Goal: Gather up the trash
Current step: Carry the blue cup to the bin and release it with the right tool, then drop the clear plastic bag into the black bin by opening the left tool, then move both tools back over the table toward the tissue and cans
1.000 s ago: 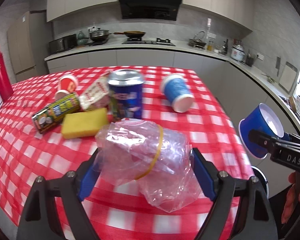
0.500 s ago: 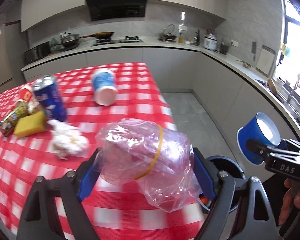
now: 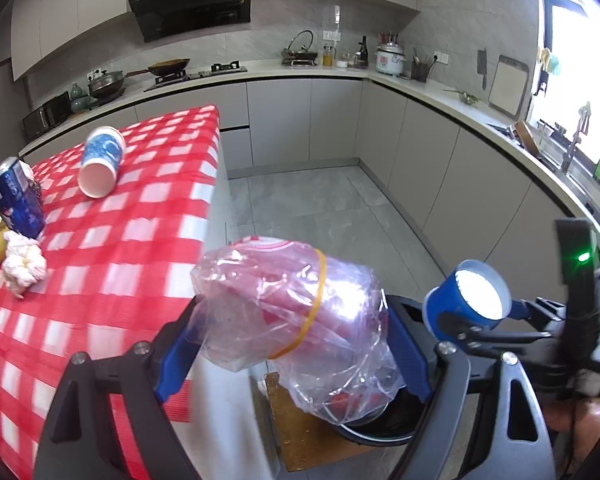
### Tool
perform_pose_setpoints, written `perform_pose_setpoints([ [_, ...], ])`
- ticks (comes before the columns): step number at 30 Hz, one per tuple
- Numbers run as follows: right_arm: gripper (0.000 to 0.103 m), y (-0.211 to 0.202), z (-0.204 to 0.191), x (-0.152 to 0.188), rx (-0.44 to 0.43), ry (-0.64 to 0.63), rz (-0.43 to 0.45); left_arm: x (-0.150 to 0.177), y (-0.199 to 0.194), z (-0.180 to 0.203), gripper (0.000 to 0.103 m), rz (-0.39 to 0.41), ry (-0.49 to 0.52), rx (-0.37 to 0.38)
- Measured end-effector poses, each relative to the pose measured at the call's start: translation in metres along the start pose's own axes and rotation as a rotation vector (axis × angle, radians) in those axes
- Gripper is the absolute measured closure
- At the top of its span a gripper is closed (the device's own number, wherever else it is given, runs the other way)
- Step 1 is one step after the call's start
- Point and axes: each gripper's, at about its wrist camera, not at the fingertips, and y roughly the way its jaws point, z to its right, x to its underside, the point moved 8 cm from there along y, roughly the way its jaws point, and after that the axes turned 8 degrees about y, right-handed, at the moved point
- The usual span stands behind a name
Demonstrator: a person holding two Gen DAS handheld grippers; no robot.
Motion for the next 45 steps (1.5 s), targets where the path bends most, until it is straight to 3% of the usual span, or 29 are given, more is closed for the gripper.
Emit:
perform_pose_setpoints([
  [2,0.003,0.013,0.008,0.003,-0.029,0.023,-0.026,0.004,0.007,0.005,0.018,-0.013,-0.008,-0.009],
  [10,0.003,0.015,0.066,0.007,-0.007,0.096,-0.013,0.028,0.033,0.036,0.018,-0.065,-0.034,-0.019],
  [21,0.003,0.008,0.105,0.007,0.012,0.113,0.011,0.056,0.064,0.097,0.017,-0.132,-0.02,0.037],
  [22,0.003,0.007,0.107,0.007,0.014,0.114,0.012,0.055,0.065,0.101,0.016,-0.128,-0.022,0.049],
  [24,0.003,0.005,0.112,0.006,0.022,0.12,0.015,0.053,0.067,0.109,0.001,-0.108,-0.021,0.044],
  [29,0.003,-0.008,0.118,0.004,0.028,0.127,0.03,0.05,0.062,0.098,0.0,-0.134,-0.064,-0.029],
  [39,0.003,-0.054,0.099,-0.016,0.016,0.122,0.087,0.015,0.008,0.083,0.0,-0.06,-0.067,-0.023],
  [45,0.003,-0.087,0.061,-0.034,-0.012,0.09,0.138,-0.003,-0.029,0.049,0.0,0.016,-0.118,-0.007],
])
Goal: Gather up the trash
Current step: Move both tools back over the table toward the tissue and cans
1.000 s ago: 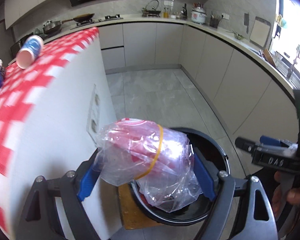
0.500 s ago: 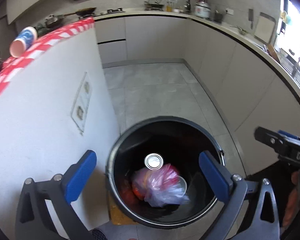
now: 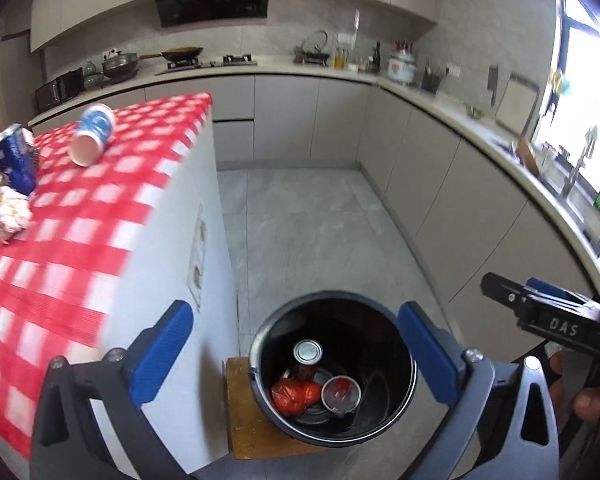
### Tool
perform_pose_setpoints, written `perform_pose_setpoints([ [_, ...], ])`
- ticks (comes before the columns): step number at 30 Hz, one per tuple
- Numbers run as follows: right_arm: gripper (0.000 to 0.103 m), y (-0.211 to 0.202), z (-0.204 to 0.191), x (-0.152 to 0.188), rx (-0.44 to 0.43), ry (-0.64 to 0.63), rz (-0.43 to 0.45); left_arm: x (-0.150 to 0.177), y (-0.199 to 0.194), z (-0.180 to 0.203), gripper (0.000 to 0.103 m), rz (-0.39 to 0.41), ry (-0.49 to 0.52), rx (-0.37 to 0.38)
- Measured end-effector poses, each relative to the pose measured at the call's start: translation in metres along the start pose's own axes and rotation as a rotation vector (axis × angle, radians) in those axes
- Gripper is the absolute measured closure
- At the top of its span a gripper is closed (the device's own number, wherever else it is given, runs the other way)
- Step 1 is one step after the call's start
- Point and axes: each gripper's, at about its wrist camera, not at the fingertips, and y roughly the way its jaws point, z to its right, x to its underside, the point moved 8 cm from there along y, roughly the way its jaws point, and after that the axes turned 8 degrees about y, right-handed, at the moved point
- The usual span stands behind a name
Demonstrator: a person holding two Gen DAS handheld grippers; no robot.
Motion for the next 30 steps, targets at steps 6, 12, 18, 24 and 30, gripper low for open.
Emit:
perform_pose_setpoints([
  [6,0.003,-0.017,-0.069,-0.006,-0.06,-0.048,0.022,0.0,-0.031,-0.078,0.0,0.035,-0.048,-0.146],
  [12,0.003,-0.025,-0.153,0.001,-0.123,-0.116,0.024,0.012,-0.054,-0.16,0.0,0.052,-0.139,-0.249],
  [18,0.003,-0.037,-0.229,0.011,-0.181,-0.181,0.022,0.017,-0.078,-0.217,0.0,0.053,-0.148,-0.326],
  [24,0.003,-0.042,-0.303,0.024,-0.244,-0.253,0.017,0.024,-0.093,-0.268,0.0,0.048,-0.185,-0.334],
  [30,0.003,-0.035,-0.37,0.037,-0.284,-0.295,0.001,0.033,-0.1,-0.324,0.0,0.04,-0.225,-0.327],
])
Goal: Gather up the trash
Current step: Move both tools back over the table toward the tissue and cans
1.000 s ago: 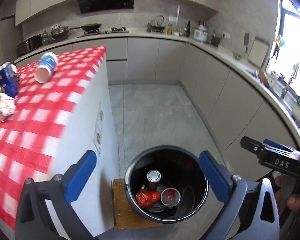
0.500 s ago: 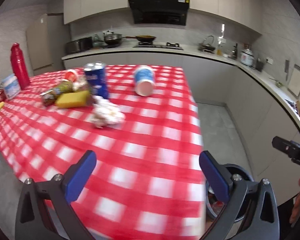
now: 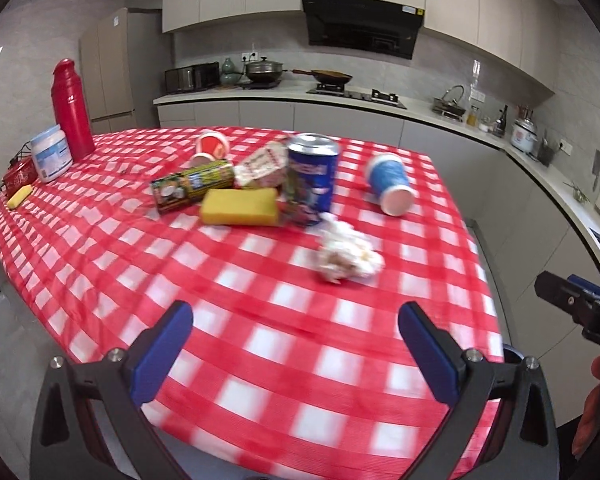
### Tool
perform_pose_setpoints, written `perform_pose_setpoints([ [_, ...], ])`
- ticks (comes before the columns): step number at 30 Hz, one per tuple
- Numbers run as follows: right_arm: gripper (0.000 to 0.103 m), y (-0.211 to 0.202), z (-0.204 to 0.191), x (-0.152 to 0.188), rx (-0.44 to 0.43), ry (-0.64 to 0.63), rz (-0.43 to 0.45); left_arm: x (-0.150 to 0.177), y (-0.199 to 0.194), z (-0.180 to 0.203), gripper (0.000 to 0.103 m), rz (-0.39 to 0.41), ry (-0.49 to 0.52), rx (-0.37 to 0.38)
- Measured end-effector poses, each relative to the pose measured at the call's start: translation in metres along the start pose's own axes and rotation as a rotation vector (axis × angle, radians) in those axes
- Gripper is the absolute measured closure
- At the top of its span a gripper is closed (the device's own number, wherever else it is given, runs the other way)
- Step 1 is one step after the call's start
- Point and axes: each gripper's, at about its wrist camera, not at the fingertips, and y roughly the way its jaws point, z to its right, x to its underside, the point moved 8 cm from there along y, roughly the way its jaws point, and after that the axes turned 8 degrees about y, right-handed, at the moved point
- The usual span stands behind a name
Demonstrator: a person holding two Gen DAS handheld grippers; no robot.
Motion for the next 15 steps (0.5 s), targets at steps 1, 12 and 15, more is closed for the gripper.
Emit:
perform_pose_setpoints([
  [1,0.003,0.004,-0.009,-0.001,-0.005,-0.007,-0.002,0.0,0.003,-0.008,0.0,-0.002,-0.001,-0.001],
  [12,0.003,0.065,-0.091,-0.01,-0.015,-0.033,-0.027,-0.003,0.045,-0.096,0.001,-0.033,-0.016,-0.011],
  [15,0.003,0.077,-0.105,-0.009,-0.01,-0.037,-0.036,-0.005,0.055,-0.11,0.002,-0.039,-0.014,0.004],
])
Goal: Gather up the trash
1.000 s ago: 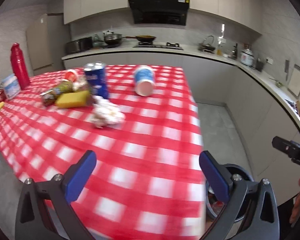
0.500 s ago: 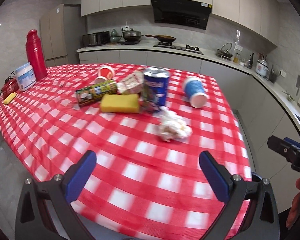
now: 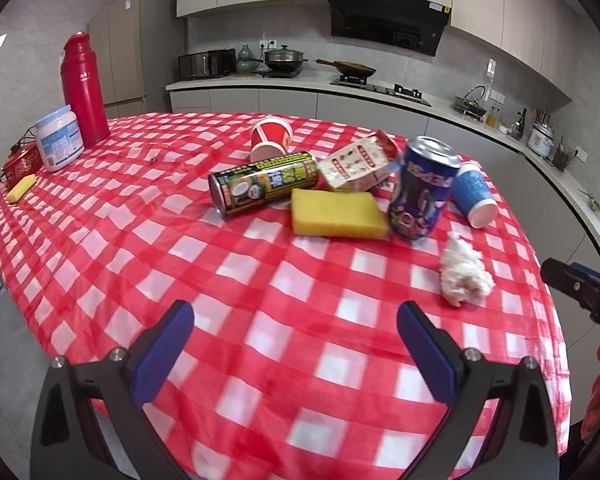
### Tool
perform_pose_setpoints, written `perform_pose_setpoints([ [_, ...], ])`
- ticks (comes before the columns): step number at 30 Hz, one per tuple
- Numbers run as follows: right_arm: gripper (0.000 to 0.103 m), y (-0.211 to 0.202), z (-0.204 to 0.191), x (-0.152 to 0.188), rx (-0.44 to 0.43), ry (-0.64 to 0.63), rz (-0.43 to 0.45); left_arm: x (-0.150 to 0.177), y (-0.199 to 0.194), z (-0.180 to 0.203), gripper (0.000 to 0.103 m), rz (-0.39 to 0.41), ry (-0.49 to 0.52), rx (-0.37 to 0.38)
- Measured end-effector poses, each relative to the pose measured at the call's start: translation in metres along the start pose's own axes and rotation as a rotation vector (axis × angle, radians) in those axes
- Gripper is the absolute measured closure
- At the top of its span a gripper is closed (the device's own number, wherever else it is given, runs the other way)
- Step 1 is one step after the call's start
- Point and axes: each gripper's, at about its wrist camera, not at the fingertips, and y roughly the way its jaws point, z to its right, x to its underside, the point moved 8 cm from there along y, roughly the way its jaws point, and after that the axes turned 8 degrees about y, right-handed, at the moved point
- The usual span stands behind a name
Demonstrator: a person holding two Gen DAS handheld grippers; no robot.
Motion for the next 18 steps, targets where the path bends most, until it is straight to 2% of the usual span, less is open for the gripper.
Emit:
perform_pose_setpoints([
  [9,0.003,0.031,-0.025,-0.001,0.037,-0.004,-0.023,-0.005,0.022,-0.027,0.004,-0.013,0.008,0.045],
  [18,0.006,0.077,-0.026,0.002,0.098,-0.007,-0.078,-0.014,0.048,-0.039,0.004,-0.034,0.034,0.081],
])
